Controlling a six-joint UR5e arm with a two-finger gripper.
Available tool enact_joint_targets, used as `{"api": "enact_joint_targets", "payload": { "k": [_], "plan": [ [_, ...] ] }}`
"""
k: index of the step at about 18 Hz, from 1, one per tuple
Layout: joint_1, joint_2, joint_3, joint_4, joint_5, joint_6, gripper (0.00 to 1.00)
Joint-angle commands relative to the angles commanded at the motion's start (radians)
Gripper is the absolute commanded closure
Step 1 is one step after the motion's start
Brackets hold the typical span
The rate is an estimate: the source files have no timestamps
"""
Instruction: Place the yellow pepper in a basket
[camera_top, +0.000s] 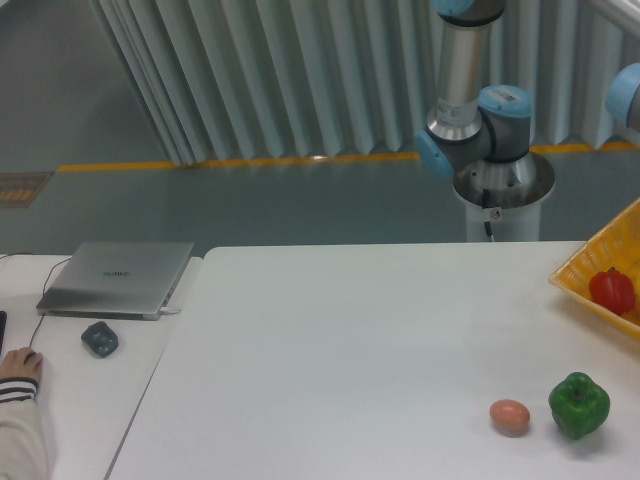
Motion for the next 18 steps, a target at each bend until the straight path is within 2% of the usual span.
{"api": "enact_joint_targets", "payload": {
  "k": [2,4,5,6,7,18],
  "plan": [
    [-0.002,-0.002,0.0,0.002,-0.002,-0.006,0.42],
    [-0.006,-0.005,0.0,0.003,-0.002,-0.011,0.36],
    [-0.006,-0.005,0.0,0.003,-0.003,-0.012,0.25],
    [-0.006,-0.005,-0.002,0.008,-0.003,-0.014,0.08],
    [-0.006,-0.003,-0.008,0.008,0.0,-0.017,0.01],
    [-0.018,0.011,-0.011,0.005,-0.012,-0.026,0.0]
  ]
}}
